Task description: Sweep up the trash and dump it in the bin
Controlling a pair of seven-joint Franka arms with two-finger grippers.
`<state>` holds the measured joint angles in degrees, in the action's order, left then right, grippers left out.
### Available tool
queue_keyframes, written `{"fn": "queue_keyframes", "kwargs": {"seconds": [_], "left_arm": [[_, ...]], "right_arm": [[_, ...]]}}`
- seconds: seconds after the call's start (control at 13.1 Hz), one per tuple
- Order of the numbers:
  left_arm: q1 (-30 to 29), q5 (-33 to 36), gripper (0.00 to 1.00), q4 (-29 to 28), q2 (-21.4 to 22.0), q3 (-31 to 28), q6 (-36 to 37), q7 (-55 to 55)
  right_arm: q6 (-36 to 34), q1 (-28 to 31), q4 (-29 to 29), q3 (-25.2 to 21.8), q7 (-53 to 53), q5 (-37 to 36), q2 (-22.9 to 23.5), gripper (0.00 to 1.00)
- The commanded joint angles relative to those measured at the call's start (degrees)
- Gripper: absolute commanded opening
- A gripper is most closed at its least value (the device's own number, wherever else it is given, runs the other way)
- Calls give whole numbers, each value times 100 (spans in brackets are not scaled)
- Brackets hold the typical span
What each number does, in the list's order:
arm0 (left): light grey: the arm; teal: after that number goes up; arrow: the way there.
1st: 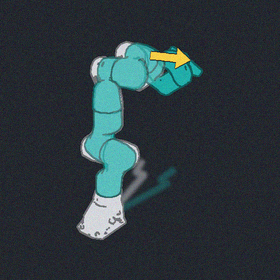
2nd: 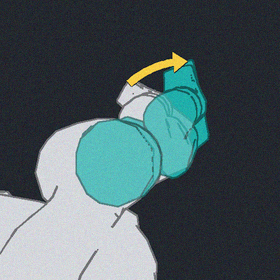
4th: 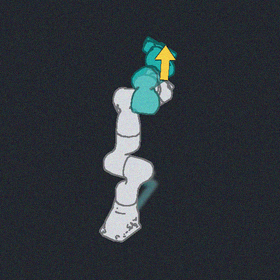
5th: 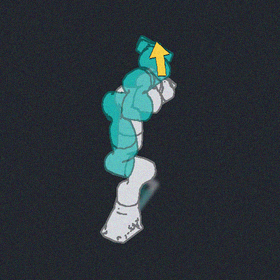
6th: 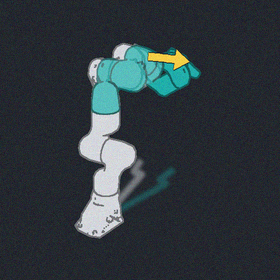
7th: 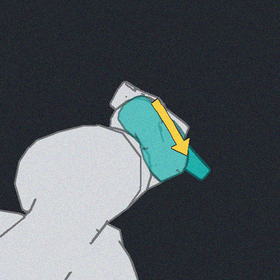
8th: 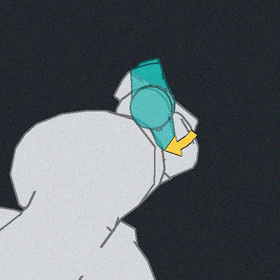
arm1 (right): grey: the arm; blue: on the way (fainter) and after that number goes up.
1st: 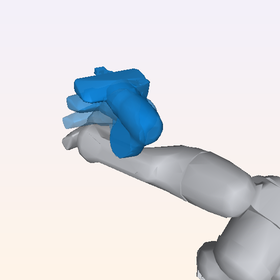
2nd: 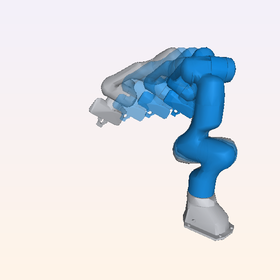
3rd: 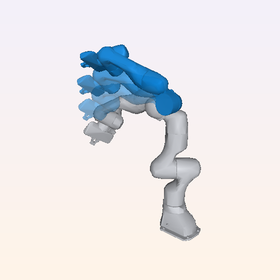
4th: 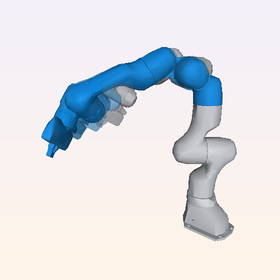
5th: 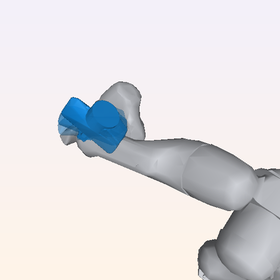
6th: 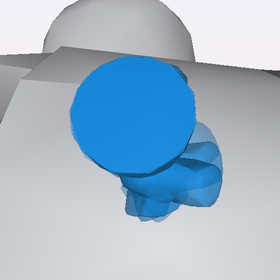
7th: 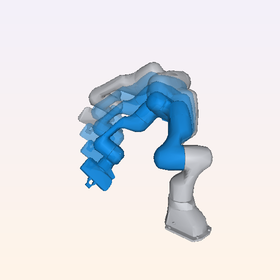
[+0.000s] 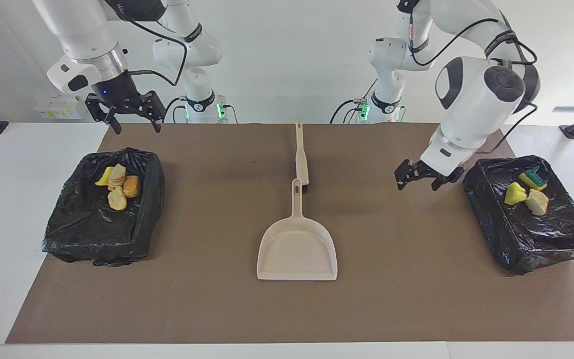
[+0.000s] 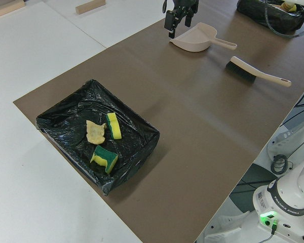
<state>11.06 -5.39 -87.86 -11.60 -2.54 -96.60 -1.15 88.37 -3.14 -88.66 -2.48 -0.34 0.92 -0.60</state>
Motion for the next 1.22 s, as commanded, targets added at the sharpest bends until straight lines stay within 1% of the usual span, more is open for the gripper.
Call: {"fn": "queue_keyframes", "kwargs": {"seconds": [0.0,0.08,0.23,0.3,0.46,0.53,0.76,0.91,1.14], "left_arm": [[-359,220,100,-397,587,43,317,799],[-377,309,100,-485,719,34,378,818],[-368,494,100,-434,816,34,606,809],[-368,530,100,-468,947,34,746,844],[-447,539,100,-810,1369,17,731,1098],[-578,539,100,-863,1440,25,730,1178],[-605,539,100,-864,1450,25,757,1222],[-632,530,100,-672,1353,16,800,1178],[-614,530,100,-653,1344,16,853,1161]], "right_arm": [[14,77,-46,19,-71,101,-45,100],[14,77,-46,19,-71,101,-45,100],[14,77,-46,28,-71,101,-45,100],[14,77,-46,28,-71,101,-45,100],[14,77,-46,28,-71,101,-45,100],[14,77,-46,28,-71,101,-45,100],[14,77,-46,28,-71,101,-45,100],[14,77,-46,28,-71,101,-45,100],[14,77,-46,28,-71,101,-45,100]]}}
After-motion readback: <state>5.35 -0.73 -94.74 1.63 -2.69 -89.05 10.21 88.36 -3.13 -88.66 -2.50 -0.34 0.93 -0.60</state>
